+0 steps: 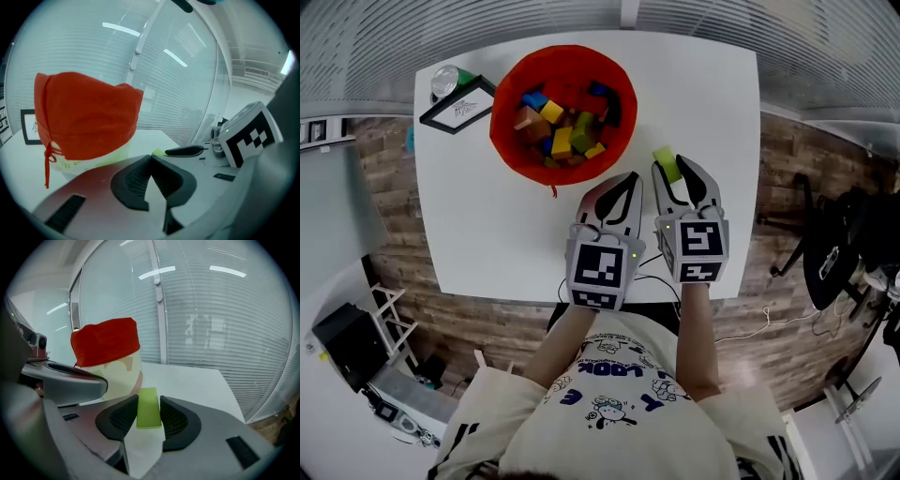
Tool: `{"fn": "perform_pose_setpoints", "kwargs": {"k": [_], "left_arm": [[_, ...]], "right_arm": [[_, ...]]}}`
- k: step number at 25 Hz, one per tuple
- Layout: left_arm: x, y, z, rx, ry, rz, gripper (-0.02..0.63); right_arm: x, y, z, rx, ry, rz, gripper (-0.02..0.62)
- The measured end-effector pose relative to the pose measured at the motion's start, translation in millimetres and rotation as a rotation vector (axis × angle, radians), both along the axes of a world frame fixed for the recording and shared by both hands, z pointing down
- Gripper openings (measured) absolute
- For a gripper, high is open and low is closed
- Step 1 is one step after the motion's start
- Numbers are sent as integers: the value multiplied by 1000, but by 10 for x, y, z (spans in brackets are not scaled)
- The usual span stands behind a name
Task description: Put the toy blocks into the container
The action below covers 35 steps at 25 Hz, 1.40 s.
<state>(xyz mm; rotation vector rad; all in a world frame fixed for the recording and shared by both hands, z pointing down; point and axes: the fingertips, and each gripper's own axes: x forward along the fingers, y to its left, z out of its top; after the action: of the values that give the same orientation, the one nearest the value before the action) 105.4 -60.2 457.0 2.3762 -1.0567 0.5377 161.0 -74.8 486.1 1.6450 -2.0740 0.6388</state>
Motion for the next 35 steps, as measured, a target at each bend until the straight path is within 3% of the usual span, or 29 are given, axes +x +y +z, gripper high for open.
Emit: {"fn": "perform_pose_setpoints", "kwargs": {"k": [22,35], "left_arm": [[-196,39,-703,146,82,37,32],[-584,-63,-995,211,110,-10,32]], "right_arm": [[-168,7,-898,176,63,51,147],[-485,-72,-1245,246,82,29,147]]}}
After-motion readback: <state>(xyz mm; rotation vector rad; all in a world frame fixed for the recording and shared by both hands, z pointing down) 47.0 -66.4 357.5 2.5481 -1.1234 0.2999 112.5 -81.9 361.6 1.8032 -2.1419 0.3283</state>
